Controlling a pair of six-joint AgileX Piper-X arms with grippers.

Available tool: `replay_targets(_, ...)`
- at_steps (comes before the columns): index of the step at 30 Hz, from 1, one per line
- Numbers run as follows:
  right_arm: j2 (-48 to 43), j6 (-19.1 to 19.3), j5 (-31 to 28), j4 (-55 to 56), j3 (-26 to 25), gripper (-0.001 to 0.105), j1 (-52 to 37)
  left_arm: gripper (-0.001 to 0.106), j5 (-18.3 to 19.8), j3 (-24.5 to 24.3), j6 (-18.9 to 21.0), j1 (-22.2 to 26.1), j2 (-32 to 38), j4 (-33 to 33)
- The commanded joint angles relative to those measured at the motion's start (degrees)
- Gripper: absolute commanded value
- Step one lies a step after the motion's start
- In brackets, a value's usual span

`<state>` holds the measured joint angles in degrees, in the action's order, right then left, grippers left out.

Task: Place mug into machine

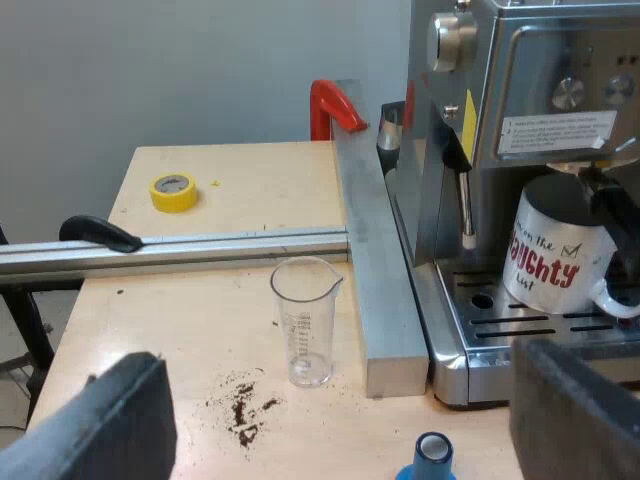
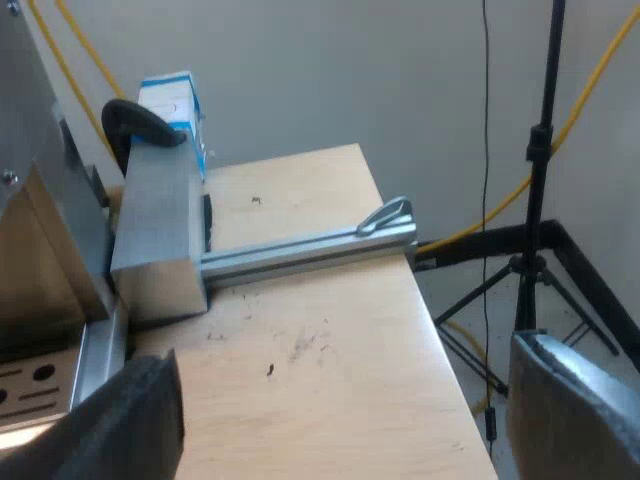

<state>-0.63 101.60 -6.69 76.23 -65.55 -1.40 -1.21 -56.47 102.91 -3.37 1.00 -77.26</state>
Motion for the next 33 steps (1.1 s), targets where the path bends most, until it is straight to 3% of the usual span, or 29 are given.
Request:
replay_targets(1, -2.7, 0.3, 0.0, -3.5, 2.7, 0.069, -0.2, 0.071, -0.6, 1.3, 0.2, 0.0, 7.9, 2.7)
replay_targets(9, -2.4, 0.3, 2.8, -18.8, 17.4, 0.069, -0.2, 0.071, -0.3, 11.9, 0.2, 0.0, 7.8, 14.8)
replay_targets(14, -2.3, 0.8, 3.0, -21.2, 25.5, 0.069, -0.2, 0.071, -0.3, 18.7, -2.8, 0.0, 7.7, 20.2)
replay_targets(18, -2.3, 3.3, 3.4, -21.2, 31.5, 0.069, -0.2, 0.071, -0.3, 23.5, -2.9, 0.0, 7.7, 21.1)
replay_targets(24, -2.3, 5.5, 8.3, -20.6, 36.1, 0.069, -0.2, 0.071, -0.3, 28.1, -2.9, 0.0, 7.7, 21.1)
replay_targets(33, -2.3, 5.2, 8.2, -20.6, 37.0, 0.069, -0.2, 0.071, -0.3, 28.5, -2.9, 0.0, 7.7, 21.9)
